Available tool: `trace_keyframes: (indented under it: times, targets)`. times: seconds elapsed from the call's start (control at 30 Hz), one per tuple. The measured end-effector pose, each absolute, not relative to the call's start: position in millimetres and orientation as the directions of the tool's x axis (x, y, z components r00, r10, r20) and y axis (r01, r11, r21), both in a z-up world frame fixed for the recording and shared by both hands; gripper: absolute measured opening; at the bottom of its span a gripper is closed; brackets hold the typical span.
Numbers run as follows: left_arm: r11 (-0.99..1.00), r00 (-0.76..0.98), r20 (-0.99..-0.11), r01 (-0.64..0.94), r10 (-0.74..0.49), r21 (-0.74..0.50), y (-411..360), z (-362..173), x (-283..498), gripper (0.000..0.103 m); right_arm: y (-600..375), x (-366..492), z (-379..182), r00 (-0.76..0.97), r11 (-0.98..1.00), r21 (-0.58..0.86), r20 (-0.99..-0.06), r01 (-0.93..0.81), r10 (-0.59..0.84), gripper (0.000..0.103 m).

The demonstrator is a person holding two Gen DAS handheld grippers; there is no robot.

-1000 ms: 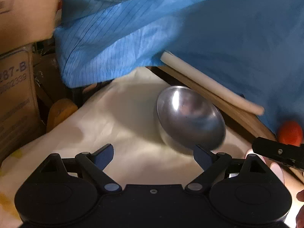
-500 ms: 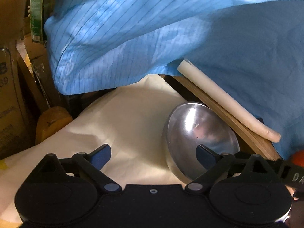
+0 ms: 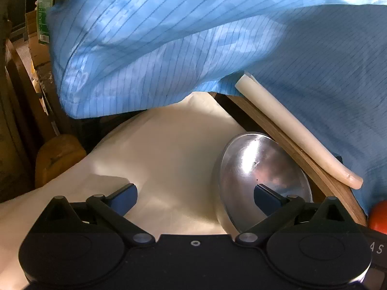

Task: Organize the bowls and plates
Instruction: 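Move both tools to the small steel bowl and grip its rim, then lift the small steel bowl with both tools and carry it beside the plate stack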

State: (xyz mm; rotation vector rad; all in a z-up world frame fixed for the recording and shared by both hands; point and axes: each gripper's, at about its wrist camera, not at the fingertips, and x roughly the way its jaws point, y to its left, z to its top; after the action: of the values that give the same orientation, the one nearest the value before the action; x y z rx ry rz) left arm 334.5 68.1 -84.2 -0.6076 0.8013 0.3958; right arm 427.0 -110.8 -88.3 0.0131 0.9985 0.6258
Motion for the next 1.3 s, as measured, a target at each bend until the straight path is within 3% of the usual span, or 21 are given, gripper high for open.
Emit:
trace_keyframes:
  times: [0.2, 0.33, 0.5, 0.57, 0.97, 1.3]
  targets:
    - [0.760, 0.645, -0.756, -0.545, 0.112, -0.353, 68, -83, 335, 0.100, -109, 429, -93, 0.371, 0.832, 0.284, -0.793, -0.477, 0.484, 0.069]
    - [0.766, 0.652, -0.751, -0.534, 0.103, -0.359, 69, -81, 333, 0.085, -109, 429, -96, 0.356, 0.835, 0.297, -0.800, -0.464, 0.483, 0.042]
    - [0.751, 0.669, -0.741, -0.517, 0.055, -0.411, 76, -84, 329, 0.058, -108, 427, -97, 0.337, 0.827, 0.339, -0.793, -0.449, 0.508, 0.021]
    - [0.743, 0.672, -0.740, -0.508, 0.025, -0.436, 78, -87, 327, 0.047, -107, 425, -96, 0.339, 0.834, 0.331, -0.799, -0.442, 0.497, 0.021]
    - [0.753, 0.699, -0.715, -0.455, -0.030, -0.476, 69, -78, 294, 0.022, -109, 398, -78, 0.361, 0.829, 0.316, -0.786, -0.463, 0.501, 0.013]
    - [0.792, 0.756, -0.650, -0.350, -0.077, -0.501, 35, -36, 272, 0.018, -155, 365, -46, 0.447, 0.850, 0.326, -0.740, -0.415, 0.502, 0.012]
